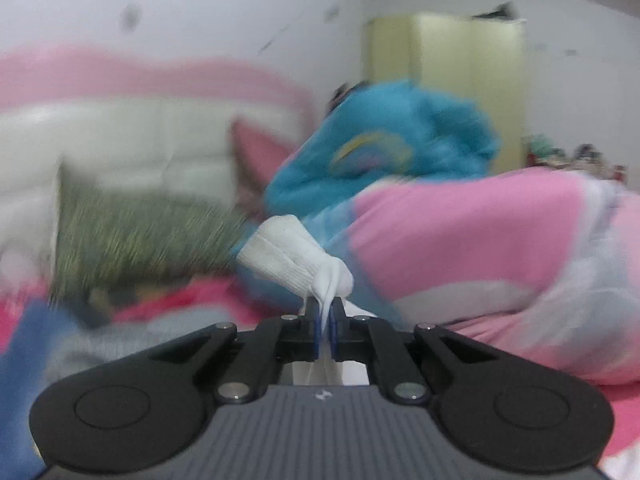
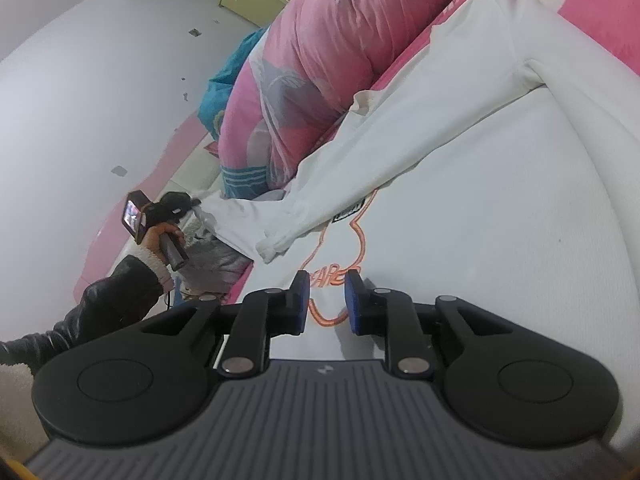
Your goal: Fold clothes
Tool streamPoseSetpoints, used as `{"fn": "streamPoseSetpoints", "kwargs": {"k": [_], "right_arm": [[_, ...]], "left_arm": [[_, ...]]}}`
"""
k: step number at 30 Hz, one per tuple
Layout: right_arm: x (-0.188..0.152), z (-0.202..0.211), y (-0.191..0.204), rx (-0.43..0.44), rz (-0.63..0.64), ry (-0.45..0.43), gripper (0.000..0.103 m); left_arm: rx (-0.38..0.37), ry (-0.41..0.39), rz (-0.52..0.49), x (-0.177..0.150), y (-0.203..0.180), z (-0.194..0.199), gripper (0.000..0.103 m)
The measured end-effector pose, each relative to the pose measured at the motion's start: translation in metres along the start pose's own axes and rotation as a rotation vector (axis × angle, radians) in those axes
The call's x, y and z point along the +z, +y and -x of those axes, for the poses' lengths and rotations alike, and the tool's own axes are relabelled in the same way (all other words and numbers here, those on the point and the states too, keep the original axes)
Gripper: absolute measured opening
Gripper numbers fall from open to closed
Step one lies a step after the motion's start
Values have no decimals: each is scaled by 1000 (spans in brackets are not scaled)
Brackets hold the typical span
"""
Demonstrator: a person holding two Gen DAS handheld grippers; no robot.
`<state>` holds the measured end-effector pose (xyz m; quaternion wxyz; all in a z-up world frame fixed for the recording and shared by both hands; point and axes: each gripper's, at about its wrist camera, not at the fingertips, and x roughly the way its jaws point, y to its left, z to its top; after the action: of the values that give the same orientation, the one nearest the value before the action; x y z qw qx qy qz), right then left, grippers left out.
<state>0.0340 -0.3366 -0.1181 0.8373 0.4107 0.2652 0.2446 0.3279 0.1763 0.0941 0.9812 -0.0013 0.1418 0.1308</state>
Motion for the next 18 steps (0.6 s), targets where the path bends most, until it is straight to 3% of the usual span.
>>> {"fn": "streamPoseSetpoints", "kwargs": {"k": [3,7,9,11,12,13,15,18], "right_arm": [[0,1,-1,14,-7,-5,19],[1,2,-3,28,-14,-9,20],[1,3,-3,34,-17,-13,21],[1,4,-4,38,-22,-17,21],[1,4,-4,39,-23,-18,21],[0,5,-4,39,-25,-20,21],[0,5,-4,41,-28,-22,21],[0,4,-3,40,-29,-23,22]], "left_arm": [[-150,-79,-76,19,-50,53,5],[-419,-157,-162,30,-137,139,6],[-577,-90,-195,16,-178,168,11],[-744,7,-236,-1,-220,194,36],[-823,68,-256,-14,-239,205,62],[-880,135,-275,-33,-252,212,74],[-932,238,-304,-68,-265,221,73],[-915,318,-303,-101,-246,228,73]]}}
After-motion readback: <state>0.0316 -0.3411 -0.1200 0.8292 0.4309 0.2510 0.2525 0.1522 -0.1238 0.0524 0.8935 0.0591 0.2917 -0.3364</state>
